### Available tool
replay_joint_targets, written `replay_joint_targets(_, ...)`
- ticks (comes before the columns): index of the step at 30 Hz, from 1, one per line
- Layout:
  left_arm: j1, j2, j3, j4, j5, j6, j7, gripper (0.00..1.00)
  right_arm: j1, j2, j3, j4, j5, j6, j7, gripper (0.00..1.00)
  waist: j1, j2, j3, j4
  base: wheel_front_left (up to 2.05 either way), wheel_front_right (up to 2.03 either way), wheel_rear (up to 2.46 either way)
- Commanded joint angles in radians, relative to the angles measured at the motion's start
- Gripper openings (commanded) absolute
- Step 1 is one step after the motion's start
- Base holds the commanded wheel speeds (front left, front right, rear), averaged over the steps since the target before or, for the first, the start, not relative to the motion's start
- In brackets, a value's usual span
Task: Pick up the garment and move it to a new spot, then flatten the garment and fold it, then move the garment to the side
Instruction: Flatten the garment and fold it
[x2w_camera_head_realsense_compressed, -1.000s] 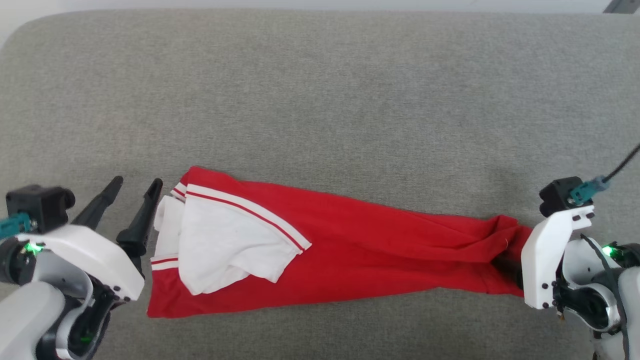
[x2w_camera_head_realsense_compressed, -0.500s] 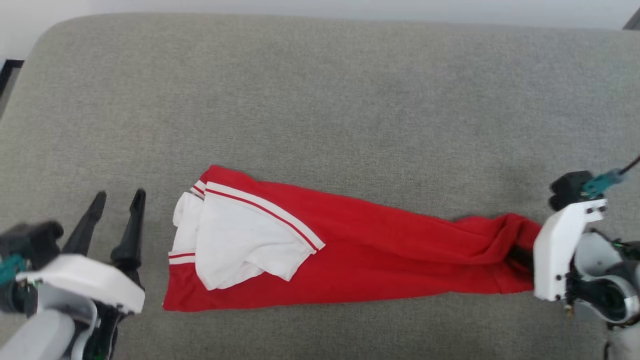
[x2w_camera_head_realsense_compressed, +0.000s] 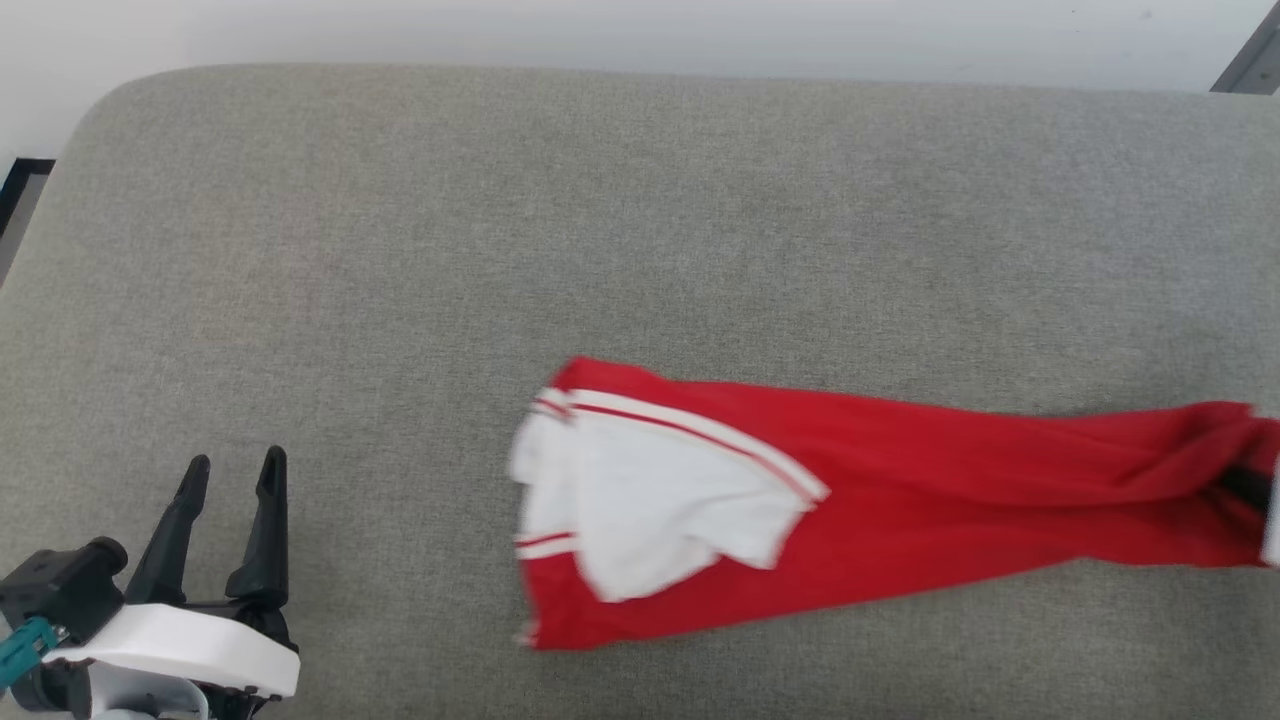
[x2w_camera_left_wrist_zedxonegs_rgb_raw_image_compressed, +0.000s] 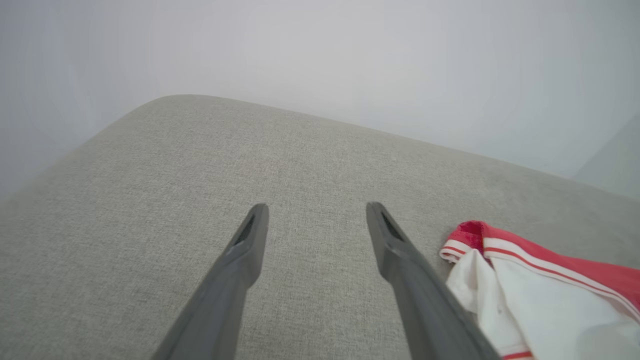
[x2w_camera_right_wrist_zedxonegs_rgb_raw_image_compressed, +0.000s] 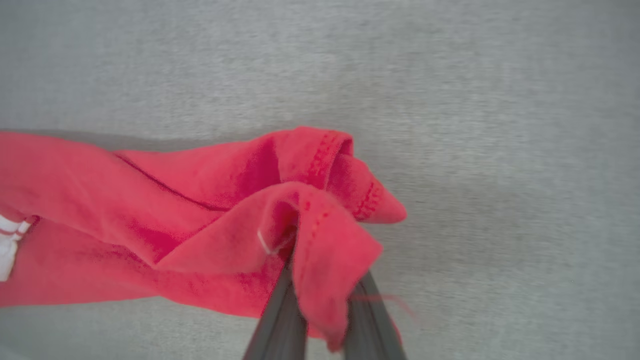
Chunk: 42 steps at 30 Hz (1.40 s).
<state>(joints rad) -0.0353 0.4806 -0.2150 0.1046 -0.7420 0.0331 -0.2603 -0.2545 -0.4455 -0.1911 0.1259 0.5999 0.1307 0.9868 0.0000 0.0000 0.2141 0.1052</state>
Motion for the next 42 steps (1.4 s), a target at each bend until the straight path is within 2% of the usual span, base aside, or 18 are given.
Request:
replay_joint_targets(1,0.014,-0.027,0.03,-0.001,0.026,-0.019,-0.006,1.0,-0.014,-0.018,-0.034,0.02,-0.024,0.0,0.003,0.0,0.0,0.0,-0.003,-0.002,0.0,0.0,0.0)
replay_joint_targets(6,0.025,-0.084,0.076,0.001,0.076,-0.056,-0.006,1.0,-0.03,-0.051,-0.081,0.071,-0.079,0.0,0.005,0.0,0.0,0.0,-0.01,-0.005,0.0,0.0,0.0)
replay_joint_targets(10,0.036,-0.13,0.112,0.01,0.118,-0.081,-0.006,1.0,-0.044,-0.035,-0.084,0.067,-0.076,0.0,0.021,0.0,0.0,0.0,-0.019,-0.005,0.0,0.0,0.0)
replay_joint_targets(13,0.046,-0.16,0.14,0.01,0.139,-0.101,-0.006,1.0,-0.027,-0.021,-0.061,0.008,-0.048,0.0,0.049,0.0,0.0,0.0,-0.023,-0.006,0.0,0.0,0.0)
replay_joint_targets(18,0.063,-0.193,0.172,0.011,0.172,-0.124,-0.006,1.0,0.019,0.026,0.007,-0.161,0.008,0.0,0.135,0.0,0.0,0.0,-0.026,-0.002,0.0,0.0,0.0)
replay_joint_targets(22,0.059,-0.211,0.182,0.014,0.188,-0.137,-0.006,1.0,0.045,0.068,0.092,-0.291,0.024,0.0,0.17,0.0,0.0,0.0,-0.026,0.013,0.0,0.0,0.0)
replay_joint_targets(26,0.045,-0.221,0.18,0.021,0.199,-0.147,-0.006,1.0,0.037,0.103,0.205,-0.343,0.013,0.0,0.167,0.0,0.0,0.0,-0.026,0.035,0.0,0.0,0.0)
replay_joint_targets(35,0.013,-0.243,0.148,0.046,0.208,-0.16,-0.006,1.0,-0.051,0.165,0.451,-0.251,0.018,0.0,0.091,0.0,0.0,0.0,-0.025,0.107,0.0,0.0,0.0)
replay_joint_targets(41,0.001,-0.251,0.14,0.057,0.2,-0.163,-0.006,1.0,-0.101,0.176,0.54,-0.156,0.006,0.0,0.047,0.0,0.0,0.0,-0.023,0.138,0.0,0.0,0.0)
replay_joint_targets(42,0.001,-0.251,0.141,0.06,0.201,-0.162,-0.006,1.0,-0.116,0.179,0.559,-0.124,0.004,0.0,0.03,0.3,0.0,0.0,-0.023,0.146,0.0,0.0,0.0)
